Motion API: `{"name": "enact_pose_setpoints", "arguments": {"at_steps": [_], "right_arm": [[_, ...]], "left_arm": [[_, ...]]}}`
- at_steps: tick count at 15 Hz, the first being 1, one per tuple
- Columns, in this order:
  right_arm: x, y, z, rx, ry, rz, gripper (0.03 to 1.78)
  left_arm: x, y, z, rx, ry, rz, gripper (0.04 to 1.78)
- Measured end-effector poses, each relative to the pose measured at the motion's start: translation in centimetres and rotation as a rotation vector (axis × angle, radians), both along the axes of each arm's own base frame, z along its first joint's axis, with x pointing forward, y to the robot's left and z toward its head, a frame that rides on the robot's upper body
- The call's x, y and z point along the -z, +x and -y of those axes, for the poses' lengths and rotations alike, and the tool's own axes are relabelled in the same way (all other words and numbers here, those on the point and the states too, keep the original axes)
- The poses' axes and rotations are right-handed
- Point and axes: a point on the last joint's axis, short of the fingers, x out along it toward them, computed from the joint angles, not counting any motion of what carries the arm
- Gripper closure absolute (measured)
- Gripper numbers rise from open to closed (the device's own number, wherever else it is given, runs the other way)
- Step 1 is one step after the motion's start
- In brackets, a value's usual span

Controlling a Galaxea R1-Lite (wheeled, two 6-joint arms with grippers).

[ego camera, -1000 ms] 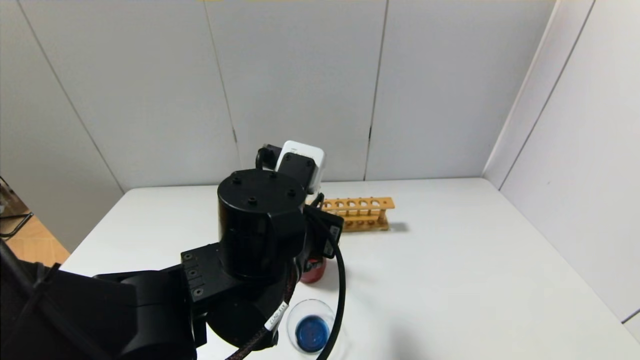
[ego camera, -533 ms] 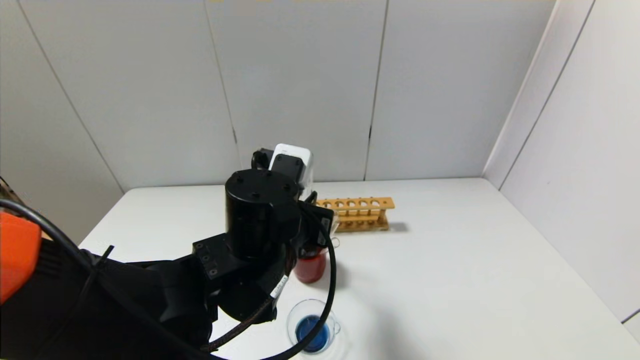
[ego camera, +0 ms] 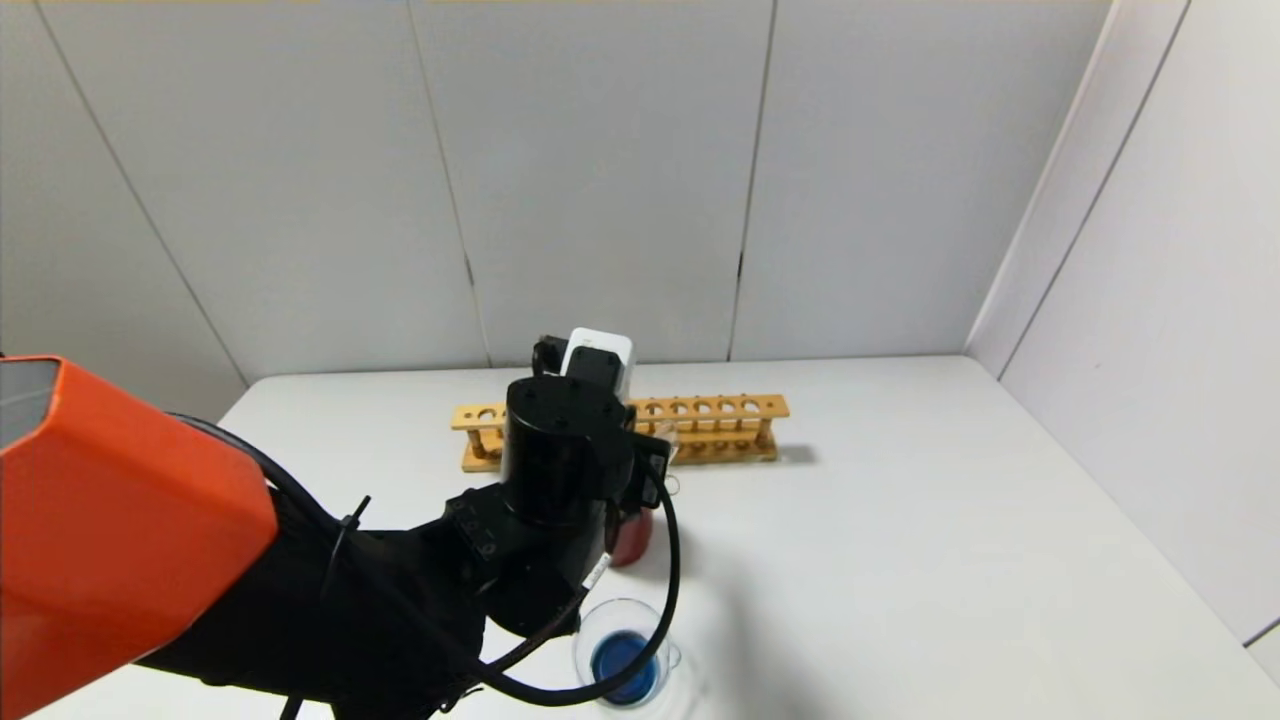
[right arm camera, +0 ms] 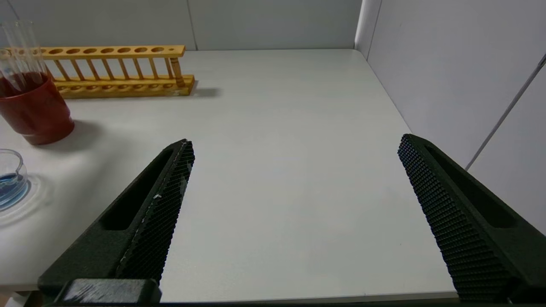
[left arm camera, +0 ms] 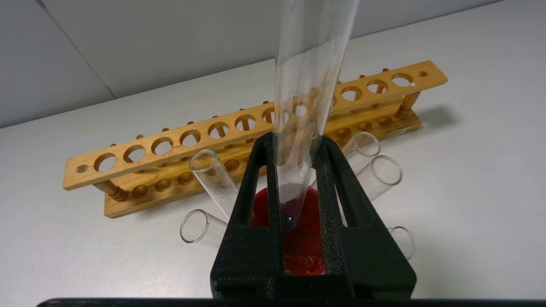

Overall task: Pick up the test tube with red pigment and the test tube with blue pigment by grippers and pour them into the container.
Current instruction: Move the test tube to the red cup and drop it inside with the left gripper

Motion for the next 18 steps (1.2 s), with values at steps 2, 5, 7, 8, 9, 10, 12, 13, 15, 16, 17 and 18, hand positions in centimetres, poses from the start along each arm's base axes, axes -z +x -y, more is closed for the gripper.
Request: {"name": "enact_pose_setpoints", "arguments": {"at_steps": [2, 5, 7, 8, 9, 10, 12, 13, 15, 16, 17, 18], "right_arm": [[0.0, 0.0, 0.0, 0.000, 0.000, 0.000, 0.07], [0.0, 0.0, 0.0, 0.000, 0.000, 0.000, 0.07], [0.0, 0.0, 0.0, 0.000, 0.000, 0.000, 0.07], [0.0, 0.0, 0.0, 0.000, 0.000, 0.000, 0.07], [0.0, 0.0, 0.0, 0.000, 0.000, 0.000, 0.07], [0.0, 0.0, 0.0, 0.000, 0.000, 0.000, 0.07], [0.0, 0.0, 0.0, 0.000, 0.000, 0.000, 0.07], [0.0, 0.0, 0.0, 0.000, 0.000, 0.000, 0.07], [0.0, 0.0, 0.0, 0.000, 0.000, 0.000, 0.07], [0.0, 0.0, 0.0, 0.000, 0.000, 0.000, 0.07], [0.0, 0.0, 0.0, 0.000, 0.000, 0.000, 0.07], [0.0, 0.0, 0.0, 0.000, 0.000, 0.000, 0.07]], "left_arm": [[0.8, 0.7, -0.1, 0.000, 0.000, -0.008, 1.52], [1.8, 1.2, 0.0, 0.013, 0.013, -0.026, 1.52], [2.2, 1.3, 0.0, 0.012, 0.021, -0.034, 1.52], [2.3, 1.4, 0.1, 0.012, 0.023, -0.036, 1.52], [2.4, 1.4, 0.1, 0.012, 0.026, -0.038, 1.52], [2.5, 1.4, 0.1, 0.012, 0.028, -0.040, 1.52], [2.6, 1.4, 0.1, 0.013, 0.032, -0.044, 1.52], [2.7, 1.4, 0.0, 0.013, 0.034, -0.046, 1.52], [2.8, 1.3, 0.0, 0.012, 0.036, -0.047, 1.45], [2.8, 1.3, 0.0, 0.012, 0.038, -0.048, 1.37], [2.8, 1.3, 0.0, 0.012, 0.039, -0.048, 1.27], [2.8, 1.3, 0.0, 0.013, 0.041, -0.048, 1.14]]}}
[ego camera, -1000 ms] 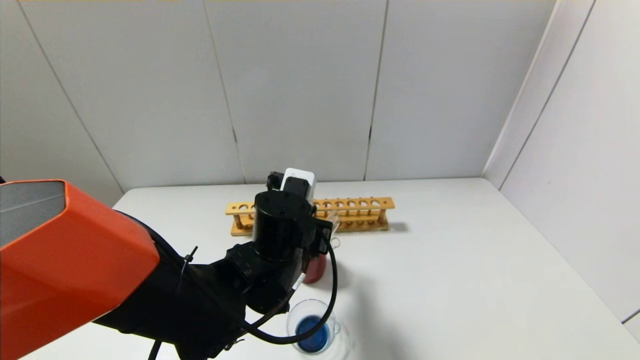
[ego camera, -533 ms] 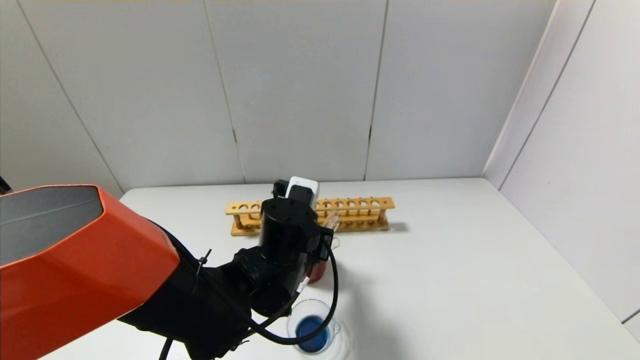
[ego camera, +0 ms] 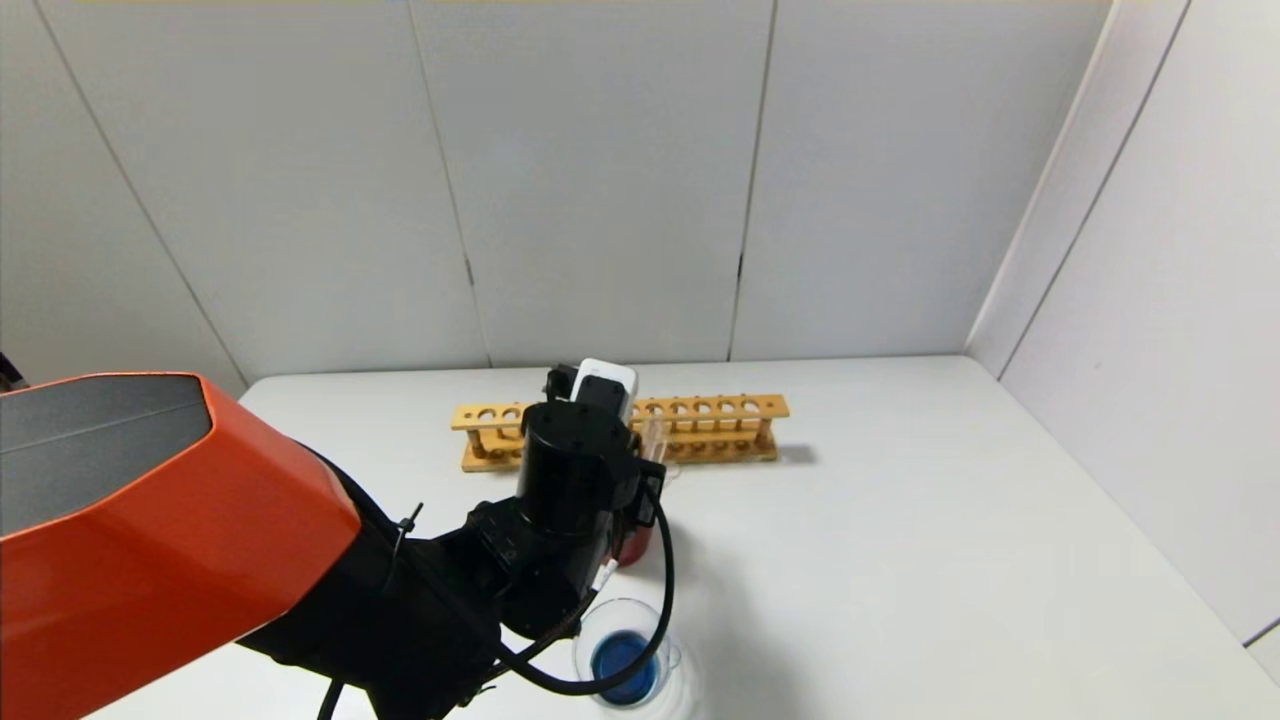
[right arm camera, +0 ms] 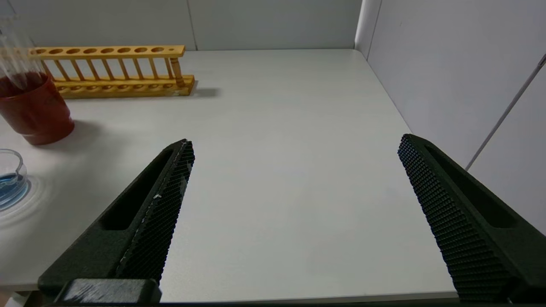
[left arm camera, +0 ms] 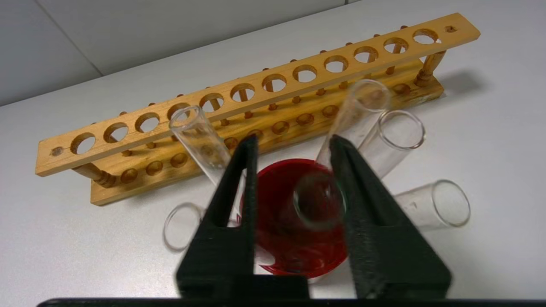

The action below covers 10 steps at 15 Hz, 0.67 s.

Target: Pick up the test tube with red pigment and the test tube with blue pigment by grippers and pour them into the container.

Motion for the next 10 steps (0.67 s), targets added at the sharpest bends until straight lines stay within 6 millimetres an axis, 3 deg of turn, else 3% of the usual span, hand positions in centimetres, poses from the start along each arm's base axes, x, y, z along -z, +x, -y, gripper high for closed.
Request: {"name": "enact_pose_setpoints", "arguments": {"at_steps": [3, 5, 7, 10], "right_arm": [[0.0, 0.0, 0.0, 0.000, 0.000, 0.000, 0.07], [0.0, 0.0, 0.0, 0.000, 0.000, 0.000, 0.07], [0.0, 0.0, 0.0, 0.000, 0.000, 0.000, 0.07], [0.0, 0.0, 0.0, 0.000, 0.000, 0.000, 0.07]], "left_arm": [[-0.2, -0.1, 0.0, 0.003, 0.003, 0.006, 0.61], [-0.9, -0.2, -0.1, 0.003, 0.006, 0.021, 0.34], [-2.5, -0.5, -0.4, 0.011, 0.020, 0.063, 0.17], [-7.0, -1.5, -1.5, 0.015, 0.053, 0.184, 0.08]]}}
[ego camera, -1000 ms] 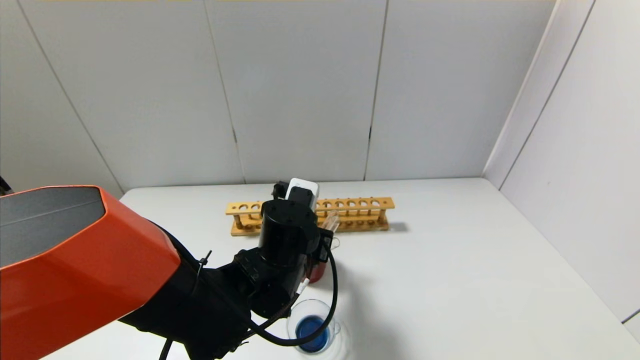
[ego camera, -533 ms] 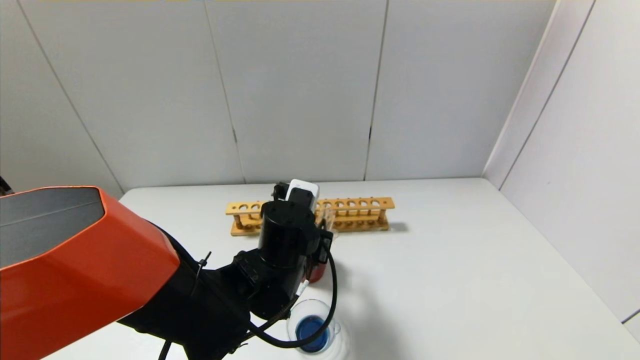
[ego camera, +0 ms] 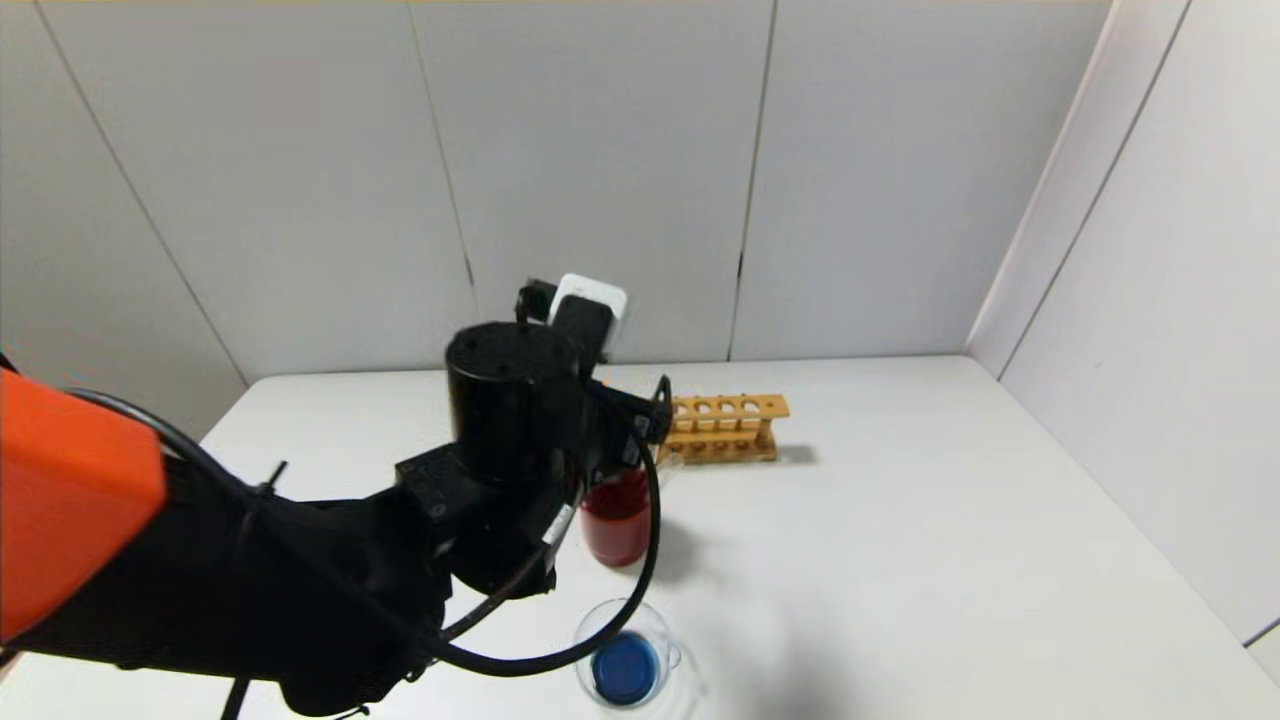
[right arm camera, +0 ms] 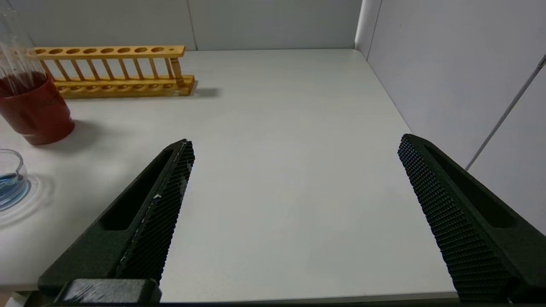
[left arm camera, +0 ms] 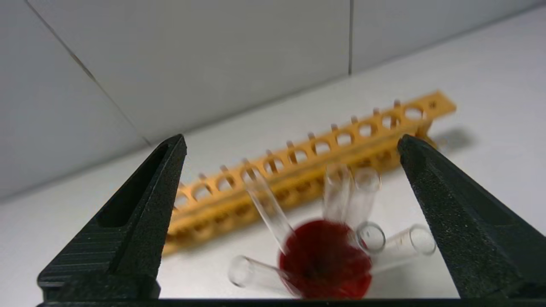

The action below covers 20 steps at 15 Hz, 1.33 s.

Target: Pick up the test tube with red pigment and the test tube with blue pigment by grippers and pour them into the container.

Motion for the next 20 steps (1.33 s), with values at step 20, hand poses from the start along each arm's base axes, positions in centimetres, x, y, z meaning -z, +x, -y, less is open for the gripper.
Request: {"name": "enact_pose_setpoints", "arguments": {"at_steps": [20], "right_arm": [[0.0, 0.0, 0.0, 0.000, 0.000, 0.000, 0.07]], "left_arm": [[-7.6, -24.0, -25.4, -0.816, -0.049, 0.256, 0.08]]}}
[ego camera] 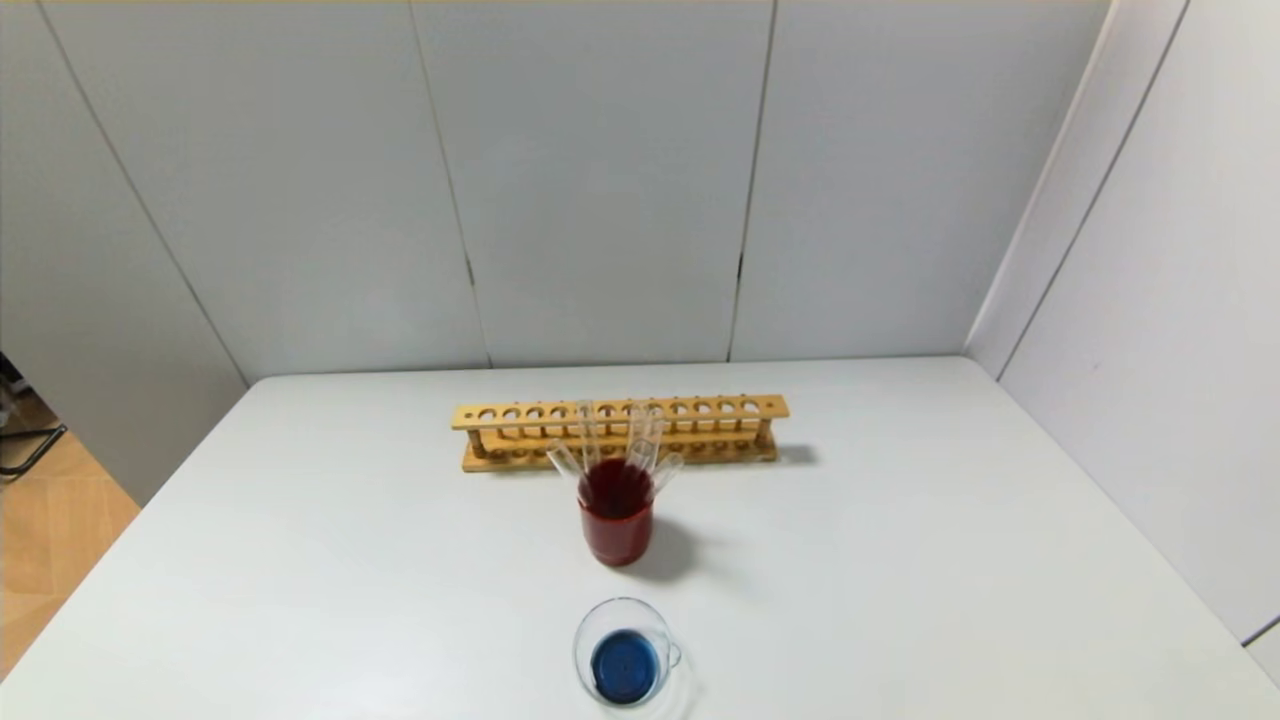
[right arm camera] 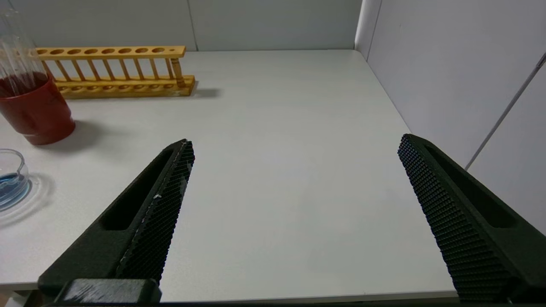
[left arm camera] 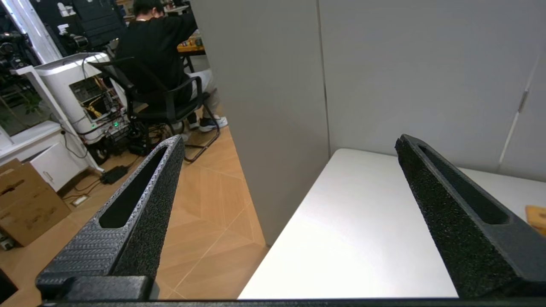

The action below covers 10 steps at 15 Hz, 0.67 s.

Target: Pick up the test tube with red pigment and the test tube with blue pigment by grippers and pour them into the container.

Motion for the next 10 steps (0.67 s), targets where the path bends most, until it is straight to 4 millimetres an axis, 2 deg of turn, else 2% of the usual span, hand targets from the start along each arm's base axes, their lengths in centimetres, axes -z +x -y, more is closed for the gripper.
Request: {"name": "enact_pose_setpoints", "arguments": {"at_steps": [2, 4, 7, 10], "right_arm": [[0.0, 0.0, 0.0, 0.000, 0.000, 0.000, 0.07], [0.0, 0.0, 0.0, 0.000, 0.000, 0.000, 0.07], [0.0, 0.0, 0.0, 0.000, 0.000, 0.000, 0.07], [0.0, 0.0, 0.0, 0.000, 0.000, 0.000, 0.07]], "left_arm": [[1.7, -2.8, 0.2, 0.015, -0.022, 0.010, 0.08], [3.3, -4.4, 0.3, 0.095, -0.047, 0.039, 0.08], [7.0, -5.2, 0.6, 0.330, -0.038, 0.047, 0.08], [10.9, -4.7, 0.9, 0.485, -0.077, 0.032, 0.08]]}}
